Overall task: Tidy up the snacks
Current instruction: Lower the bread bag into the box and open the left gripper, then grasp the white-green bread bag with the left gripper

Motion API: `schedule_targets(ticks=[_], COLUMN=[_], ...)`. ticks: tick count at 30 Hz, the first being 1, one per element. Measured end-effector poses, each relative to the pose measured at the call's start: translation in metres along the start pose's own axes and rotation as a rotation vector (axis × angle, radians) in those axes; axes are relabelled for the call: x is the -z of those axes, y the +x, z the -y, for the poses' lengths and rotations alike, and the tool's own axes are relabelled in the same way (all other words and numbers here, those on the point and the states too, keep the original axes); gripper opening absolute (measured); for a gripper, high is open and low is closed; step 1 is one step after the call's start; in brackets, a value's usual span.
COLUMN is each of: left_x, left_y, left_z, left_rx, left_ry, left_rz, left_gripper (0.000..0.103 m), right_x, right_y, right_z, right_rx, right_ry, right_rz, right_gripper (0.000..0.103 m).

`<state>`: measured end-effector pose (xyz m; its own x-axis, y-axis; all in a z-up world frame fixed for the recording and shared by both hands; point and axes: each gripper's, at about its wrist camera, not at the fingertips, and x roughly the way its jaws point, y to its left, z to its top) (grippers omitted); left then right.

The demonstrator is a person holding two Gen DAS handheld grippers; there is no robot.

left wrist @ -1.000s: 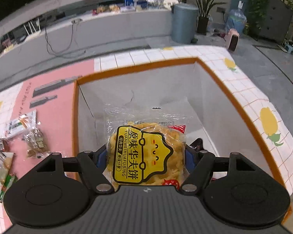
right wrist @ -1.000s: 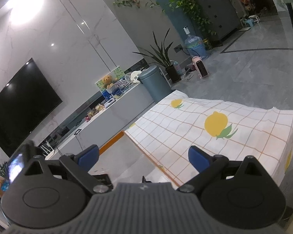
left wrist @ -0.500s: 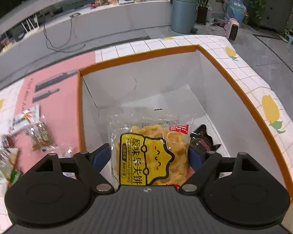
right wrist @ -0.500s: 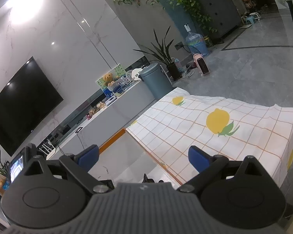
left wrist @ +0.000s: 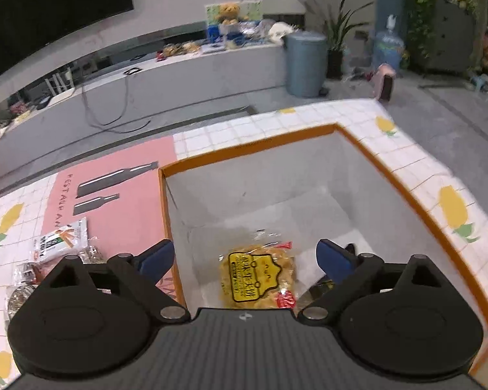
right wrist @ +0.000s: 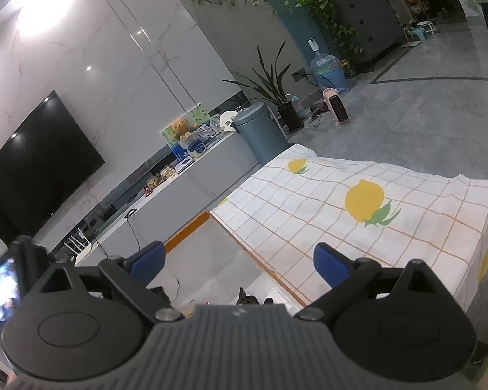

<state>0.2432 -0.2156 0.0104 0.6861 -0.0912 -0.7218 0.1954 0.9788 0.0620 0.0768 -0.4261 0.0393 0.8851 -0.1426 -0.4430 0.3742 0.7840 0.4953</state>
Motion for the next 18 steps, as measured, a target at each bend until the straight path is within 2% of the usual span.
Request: schedule_targets(ticks=[5,7,11,14,18], left_x=[0.002,0.005,0.014,0.023,0.038], left_y=[-0.039,-0.058,-0.092,-0.115,-0.141], left_z=[-0.019,-0.027,-0.050,-0.069,-0.097], left_rx=[0.047,0.029,0.041,0.028,0.042], left_ry=[-0.002,0.020,0.025,-0.005,-0.065], left_rz=[0.071,0.101,0.133,0.167,0.250], left_gripper=[0.103,0.103,0.103,0.103,0.103], right_x=[0.003,0.005,0.009,0.014,0.024], right_y=[0.001,0.001,0.001,0.000,0.000], right_z=[-0.008,-0.015,-0.027,-0.036,-0.056], right_rx=[-0.005,-0.011,-0.012,-0.047,-0.136], right_ry=[-0.038,-0.073,-0.117,-0.130,-0.170], right_rz=[0.005,0.005,0.021,0.023,0.014], right_gripper=[0.095,0.095,0.095,0.095,0.095])
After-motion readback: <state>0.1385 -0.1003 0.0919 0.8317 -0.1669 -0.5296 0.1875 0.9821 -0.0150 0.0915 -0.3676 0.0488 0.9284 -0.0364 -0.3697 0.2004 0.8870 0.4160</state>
